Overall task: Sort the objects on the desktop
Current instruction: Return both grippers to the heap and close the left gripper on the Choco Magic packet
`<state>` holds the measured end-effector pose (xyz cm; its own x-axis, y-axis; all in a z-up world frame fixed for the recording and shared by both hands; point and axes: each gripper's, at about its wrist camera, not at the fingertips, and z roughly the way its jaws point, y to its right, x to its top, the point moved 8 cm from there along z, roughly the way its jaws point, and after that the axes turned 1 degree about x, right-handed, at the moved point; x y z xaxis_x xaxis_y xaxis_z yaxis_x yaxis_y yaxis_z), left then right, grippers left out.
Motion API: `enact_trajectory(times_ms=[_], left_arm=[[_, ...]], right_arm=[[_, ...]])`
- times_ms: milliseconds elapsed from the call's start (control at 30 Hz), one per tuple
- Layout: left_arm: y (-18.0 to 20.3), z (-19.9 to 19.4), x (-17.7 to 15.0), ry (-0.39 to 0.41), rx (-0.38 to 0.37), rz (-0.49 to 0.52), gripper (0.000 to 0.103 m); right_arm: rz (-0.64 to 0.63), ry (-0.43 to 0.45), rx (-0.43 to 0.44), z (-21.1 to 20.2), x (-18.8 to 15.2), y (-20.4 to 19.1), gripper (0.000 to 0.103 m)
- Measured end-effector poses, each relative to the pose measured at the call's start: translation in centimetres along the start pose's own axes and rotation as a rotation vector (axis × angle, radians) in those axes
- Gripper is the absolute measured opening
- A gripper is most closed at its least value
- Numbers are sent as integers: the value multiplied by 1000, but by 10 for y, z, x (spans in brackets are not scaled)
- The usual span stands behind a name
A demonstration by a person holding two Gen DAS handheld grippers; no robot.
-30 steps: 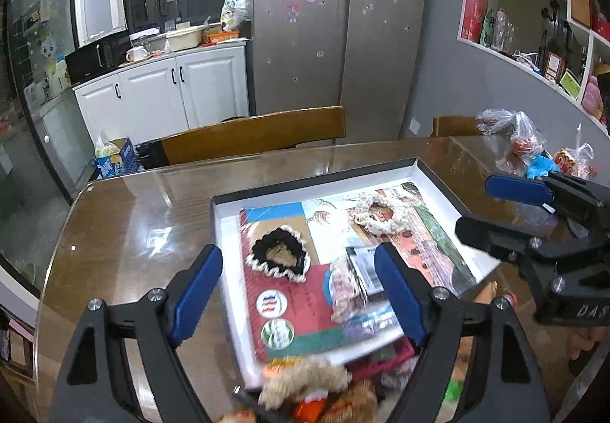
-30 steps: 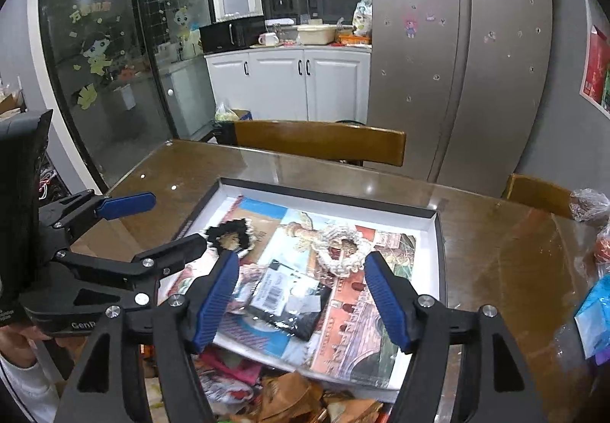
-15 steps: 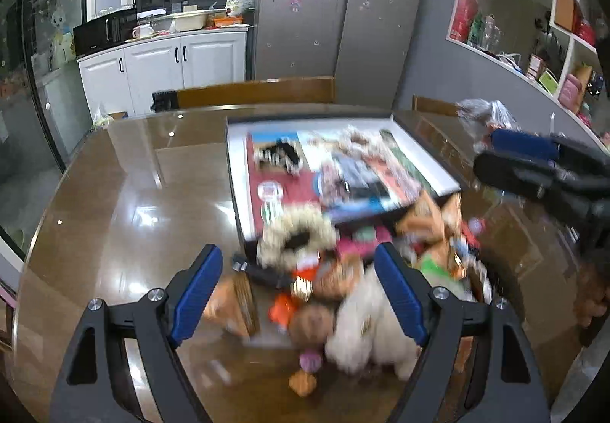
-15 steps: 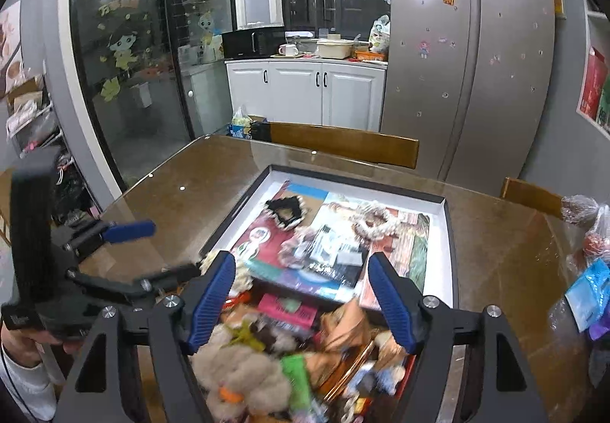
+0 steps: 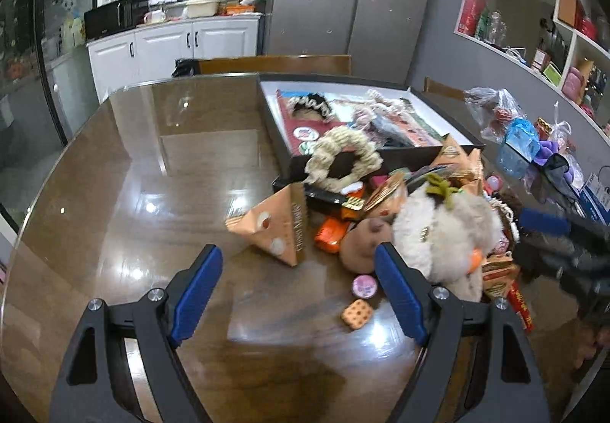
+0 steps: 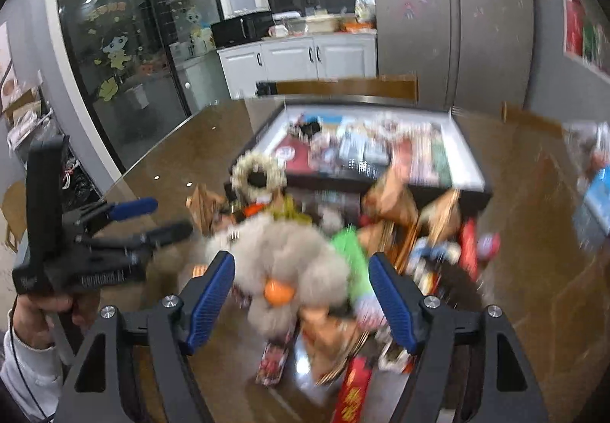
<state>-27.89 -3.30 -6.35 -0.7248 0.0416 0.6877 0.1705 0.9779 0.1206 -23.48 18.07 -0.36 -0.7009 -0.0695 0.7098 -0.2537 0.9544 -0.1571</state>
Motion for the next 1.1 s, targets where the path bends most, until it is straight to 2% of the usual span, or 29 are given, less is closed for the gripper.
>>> enact_trajectory(times_ms=[67, 167, 367, 500, 833, 1000, 1100], left_arm=[[-4, 4, -1, -6, 9, -1, 83], [-5, 9, -6, -16, 3, 3, 83], [-7, 15, -10, -29, 6, 11, 83], [-8, 18, -12, -35, 0, 4, 83], [0, 36, -6, -76, -29, 27, 83], [-5, 46, 1, -90, -9, 31, 83], [-9, 53, 2, -114, 16, 35, 75]], right_arm=[[27, -20, -10, 7, -15, 4, 75], [3, -65, -70, 17, -33, 8, 75], [28, -55, -27, 18, -39, 5, 75], [51, -80, -2, 26, -51, 8, 75], [49, -97, -25, 40, -60, 14, 75], [52, -93, -20, 41, -59, 14, 75], [50, -95, -22, 41, -59, 15, 75]])
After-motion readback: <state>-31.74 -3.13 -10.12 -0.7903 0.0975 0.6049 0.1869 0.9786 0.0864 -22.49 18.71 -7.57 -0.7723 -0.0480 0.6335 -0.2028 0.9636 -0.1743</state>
